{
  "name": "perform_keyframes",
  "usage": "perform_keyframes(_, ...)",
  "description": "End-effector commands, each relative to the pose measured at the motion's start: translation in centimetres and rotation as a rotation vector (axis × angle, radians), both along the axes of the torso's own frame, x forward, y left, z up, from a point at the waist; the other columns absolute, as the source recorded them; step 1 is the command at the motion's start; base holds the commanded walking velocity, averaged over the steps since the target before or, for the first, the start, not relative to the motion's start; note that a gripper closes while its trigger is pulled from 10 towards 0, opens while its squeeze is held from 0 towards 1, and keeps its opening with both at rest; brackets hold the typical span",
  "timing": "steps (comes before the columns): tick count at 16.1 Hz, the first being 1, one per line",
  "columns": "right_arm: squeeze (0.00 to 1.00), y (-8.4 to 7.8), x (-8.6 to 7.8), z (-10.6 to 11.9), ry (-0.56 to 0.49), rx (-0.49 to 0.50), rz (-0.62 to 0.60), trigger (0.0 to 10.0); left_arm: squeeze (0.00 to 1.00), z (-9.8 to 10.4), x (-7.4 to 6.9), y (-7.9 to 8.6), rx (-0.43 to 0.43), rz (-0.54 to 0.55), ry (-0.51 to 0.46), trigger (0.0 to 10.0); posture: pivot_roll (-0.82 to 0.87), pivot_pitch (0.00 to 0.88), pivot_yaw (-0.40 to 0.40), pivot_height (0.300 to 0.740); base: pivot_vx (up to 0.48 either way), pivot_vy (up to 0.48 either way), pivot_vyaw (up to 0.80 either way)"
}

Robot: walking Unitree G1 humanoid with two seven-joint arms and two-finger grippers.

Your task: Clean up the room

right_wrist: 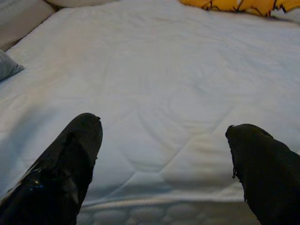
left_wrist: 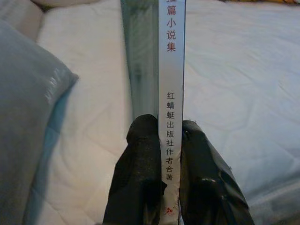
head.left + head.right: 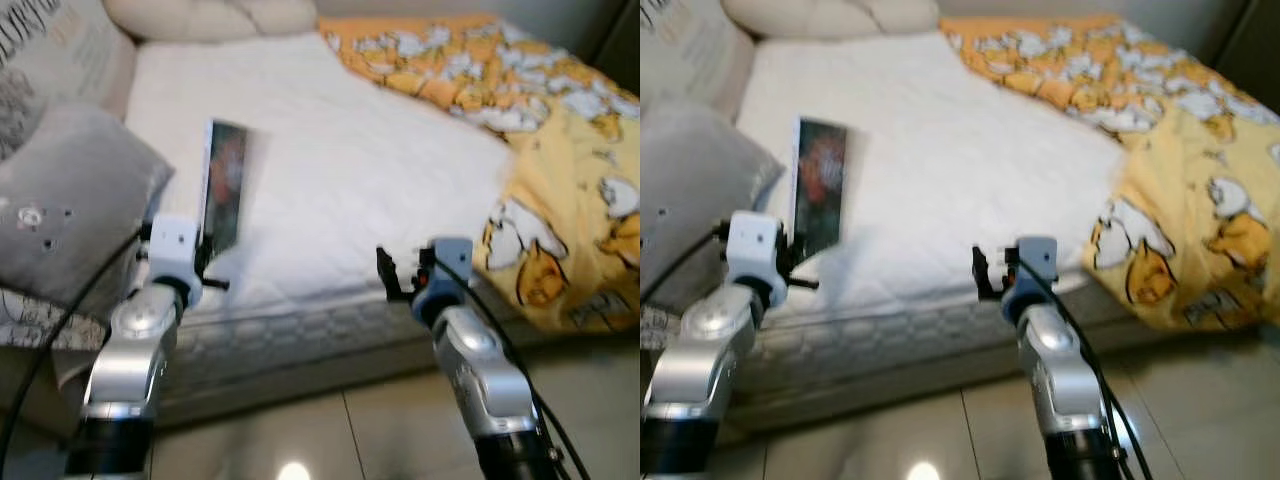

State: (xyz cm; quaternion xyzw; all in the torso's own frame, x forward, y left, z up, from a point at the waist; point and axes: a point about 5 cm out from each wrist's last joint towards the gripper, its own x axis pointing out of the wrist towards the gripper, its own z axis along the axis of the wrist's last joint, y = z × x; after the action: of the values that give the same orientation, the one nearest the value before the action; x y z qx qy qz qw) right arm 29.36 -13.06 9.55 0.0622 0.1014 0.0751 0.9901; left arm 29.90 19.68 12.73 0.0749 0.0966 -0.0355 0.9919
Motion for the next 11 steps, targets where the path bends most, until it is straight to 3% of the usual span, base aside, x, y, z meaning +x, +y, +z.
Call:
perform_keyframes(1,0.00,-0.51,0.09,0.13,0.001,-0.007,-0.021,10.0,0.00,1.05,0.15,-0.30,0.005,-0.016,-0.052,10.0,0.00,0.000,-0.017,0.740,0.307,0.000,0.72)
perform_keyframes(11,0.00,-0.53,0.16,0.08,0.003,-0.012,-0.015,10.0,0.00,1.07,0.23,-0.18,0.007,-0.010,-0.047,10.0,-0.01,0.000,-0.013,0.740,0.315,0.000,0.00)
